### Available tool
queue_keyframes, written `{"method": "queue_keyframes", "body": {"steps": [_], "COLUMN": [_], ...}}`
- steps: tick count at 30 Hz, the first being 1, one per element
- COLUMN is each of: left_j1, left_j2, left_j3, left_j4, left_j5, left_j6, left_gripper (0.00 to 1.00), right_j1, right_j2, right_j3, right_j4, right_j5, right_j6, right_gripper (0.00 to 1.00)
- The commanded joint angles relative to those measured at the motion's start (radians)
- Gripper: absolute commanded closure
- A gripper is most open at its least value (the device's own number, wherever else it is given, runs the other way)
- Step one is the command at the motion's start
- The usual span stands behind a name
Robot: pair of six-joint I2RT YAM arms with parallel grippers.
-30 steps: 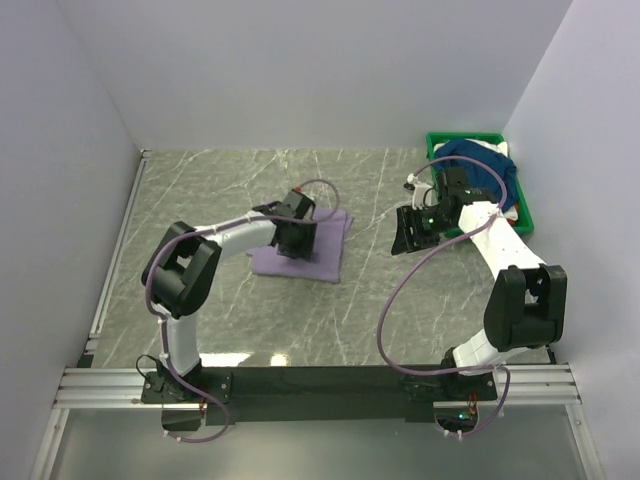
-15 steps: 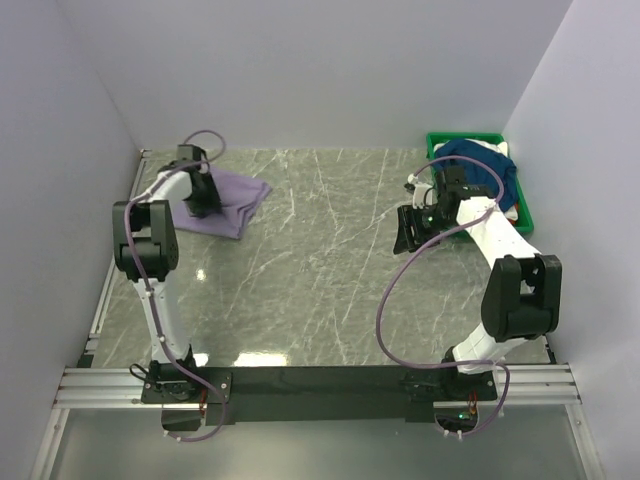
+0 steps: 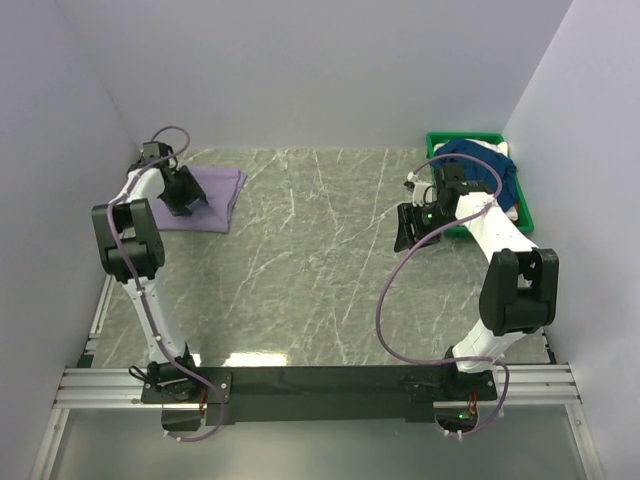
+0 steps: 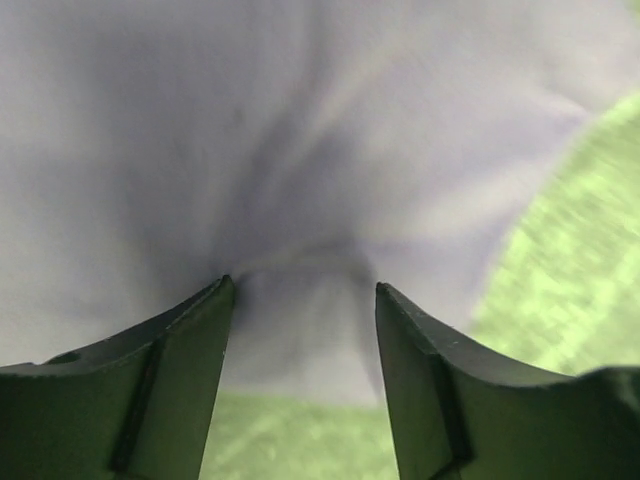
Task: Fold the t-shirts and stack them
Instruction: Neatly place the folded tshirt to the corner
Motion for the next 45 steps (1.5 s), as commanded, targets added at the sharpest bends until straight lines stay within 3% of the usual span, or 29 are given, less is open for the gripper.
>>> {"method": "queue_keyframes", "body": {"steps": [1, 3, 4, 10, 16, 21, 25, 35, 45], "left_j1": [0.016, 0.004, -0.016, -0.047, -0.058, -0.061, -0.055, 0.019, 0.022], "left_j2": [-0.154, -0.182, -0.19, -0.13, -0.061, -0.009, 0.067, 0.305, 0.365], "left_j3": [-0.045, -0.036, -0.025, 0.087, 0.087, 0.049, 0.052, 0.424, 0.511], "left_j4": [0.068, 0.092, 0.088, -0.122, -0.18, -0.184, -0.164, -0.188, -0.11], "left_j5": [0.221, 0.201, 0.191, 0.117, 0.025, -0.043, -0.055, -0.046, -0.027], "left_j6": [-0.041, 0.047, 0.175, 0.615, 0.79, 0.835, 0.78, 0.533, 0.692], "left_gripper": [0.35, 0.35, 0.35, 0.36, 0.35, 0.36, 0.35, 0.36, 0.34], "right_j1": [-0.008, -0.008, -0.008, -0.008, -0.008, -0.008, -0.008, -0.013, -0.019], "right_j2": [0.01, 0.007, 0.005, -0.002, 0.001, -0.008, -0.01, -0.01, -0.001], "right_j3": [0.047, 0.042, 0.041, 0.031, 0.039, 0.035, 0.019, 0.007, 0.005], "right_j4": [-0.013, -0.012, -0.012, -0.012, -0.013, -0.012, -0.007, 0.005, 0.005], "right_j5": [0.016, 0.015, 0.013, 0.012, 0.006, 0.007, 0.012, 0.038, 0.038], "right_j6": [-0.018, -0.02, -0.02, -0.021, -0.023, -0.021, -0.02, -0.018, -0.016], "right_gripper": [0.42, 0.42, 0.42, 0.42, 0.42, 0.42, 0.42, 0.41, 0.41]}}
